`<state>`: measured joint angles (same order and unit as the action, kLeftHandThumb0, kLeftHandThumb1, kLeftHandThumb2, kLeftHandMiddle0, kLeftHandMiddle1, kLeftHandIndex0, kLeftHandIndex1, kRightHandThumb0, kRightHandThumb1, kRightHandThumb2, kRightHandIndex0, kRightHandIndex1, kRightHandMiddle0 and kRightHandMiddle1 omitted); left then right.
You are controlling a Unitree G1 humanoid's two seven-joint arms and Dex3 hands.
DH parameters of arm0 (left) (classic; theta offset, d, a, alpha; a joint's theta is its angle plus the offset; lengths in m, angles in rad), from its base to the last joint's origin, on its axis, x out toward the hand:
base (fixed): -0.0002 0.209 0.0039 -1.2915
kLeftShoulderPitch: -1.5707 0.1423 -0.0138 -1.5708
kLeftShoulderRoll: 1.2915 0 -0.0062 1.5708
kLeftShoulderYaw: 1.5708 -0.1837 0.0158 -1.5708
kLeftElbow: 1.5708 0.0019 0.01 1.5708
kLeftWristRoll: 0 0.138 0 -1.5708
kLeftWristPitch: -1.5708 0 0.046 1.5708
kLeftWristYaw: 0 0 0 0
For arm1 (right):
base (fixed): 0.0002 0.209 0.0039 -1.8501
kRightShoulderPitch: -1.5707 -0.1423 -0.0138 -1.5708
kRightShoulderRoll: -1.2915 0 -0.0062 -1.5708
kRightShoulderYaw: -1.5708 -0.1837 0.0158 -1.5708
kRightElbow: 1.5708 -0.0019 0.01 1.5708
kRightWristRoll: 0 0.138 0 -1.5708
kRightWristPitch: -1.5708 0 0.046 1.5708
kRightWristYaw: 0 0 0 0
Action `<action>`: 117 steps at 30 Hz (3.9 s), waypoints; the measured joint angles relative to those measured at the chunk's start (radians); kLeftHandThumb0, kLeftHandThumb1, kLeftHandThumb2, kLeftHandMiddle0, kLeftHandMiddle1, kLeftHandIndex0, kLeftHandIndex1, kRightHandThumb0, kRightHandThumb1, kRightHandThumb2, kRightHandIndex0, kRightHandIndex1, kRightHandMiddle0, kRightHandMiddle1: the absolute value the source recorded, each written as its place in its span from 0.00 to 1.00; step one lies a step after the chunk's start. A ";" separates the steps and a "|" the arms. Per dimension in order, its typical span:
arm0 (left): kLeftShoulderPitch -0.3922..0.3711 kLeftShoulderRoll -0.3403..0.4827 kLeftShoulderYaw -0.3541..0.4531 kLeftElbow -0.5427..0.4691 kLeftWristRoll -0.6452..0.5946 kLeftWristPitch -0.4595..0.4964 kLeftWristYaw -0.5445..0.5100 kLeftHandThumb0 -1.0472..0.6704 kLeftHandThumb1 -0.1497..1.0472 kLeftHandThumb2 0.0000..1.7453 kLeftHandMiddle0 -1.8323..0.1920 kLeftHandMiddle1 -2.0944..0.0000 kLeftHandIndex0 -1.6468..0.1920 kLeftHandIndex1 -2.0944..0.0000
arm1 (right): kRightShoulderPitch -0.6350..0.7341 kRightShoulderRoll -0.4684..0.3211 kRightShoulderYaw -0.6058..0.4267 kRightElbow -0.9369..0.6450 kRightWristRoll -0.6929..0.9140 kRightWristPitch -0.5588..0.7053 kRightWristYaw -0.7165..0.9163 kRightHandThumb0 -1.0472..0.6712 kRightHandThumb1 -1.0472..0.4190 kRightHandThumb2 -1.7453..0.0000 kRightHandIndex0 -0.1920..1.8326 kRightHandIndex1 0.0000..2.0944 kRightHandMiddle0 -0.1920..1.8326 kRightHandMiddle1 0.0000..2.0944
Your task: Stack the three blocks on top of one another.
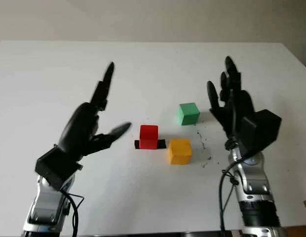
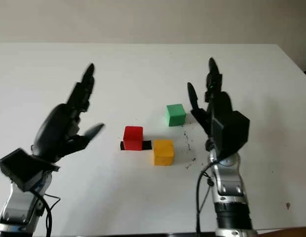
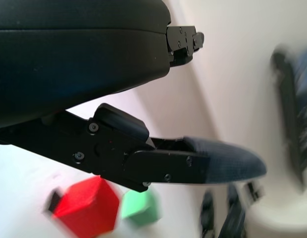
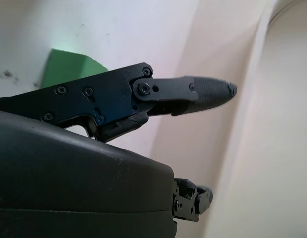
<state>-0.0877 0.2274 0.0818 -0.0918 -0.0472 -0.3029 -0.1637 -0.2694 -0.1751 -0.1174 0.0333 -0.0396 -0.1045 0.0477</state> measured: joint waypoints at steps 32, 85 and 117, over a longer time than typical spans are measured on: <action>-0.270 -0.037 0.171 0.420 -0.183 0.087 0.034 0.18 1.00 0.29 0.95 0.98 0.93 0.97 | 0.248 -0.322 0.197 -0.409 -0.652 -0.008 0.171 0.13 0.23 0.97 0.15 0.02 0.42 0.07; -0.254 -0.054 0.148 0.439 -0.125 0.025 0.080 0.22 1.00 0.31 0.93 0.97 0.92 0.97 | 0.209 -0.320 0.296 -0.151 -0.664 -0.142 -0.028 0.35 0.20 0.97 0.25 0.04 0.67 0.08; -0.253 -0.062 0.125 0.455 -0.056 0.004 0.092 0.19 1.00 0.25 0.93 0.97 0.92 0.97 | 0.167 -0.246 0.183 -0.152 -0.146 -0.107 0.158 0.38 0.17 0.96 0.23 0.02 0.66 0.07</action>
<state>-0.3409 0.1655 0.2069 0.3631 -0.1029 -0.2991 -0.0713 -0.1023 -0.4209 0.0660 -0.1189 -0.1851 -0.2117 0.2059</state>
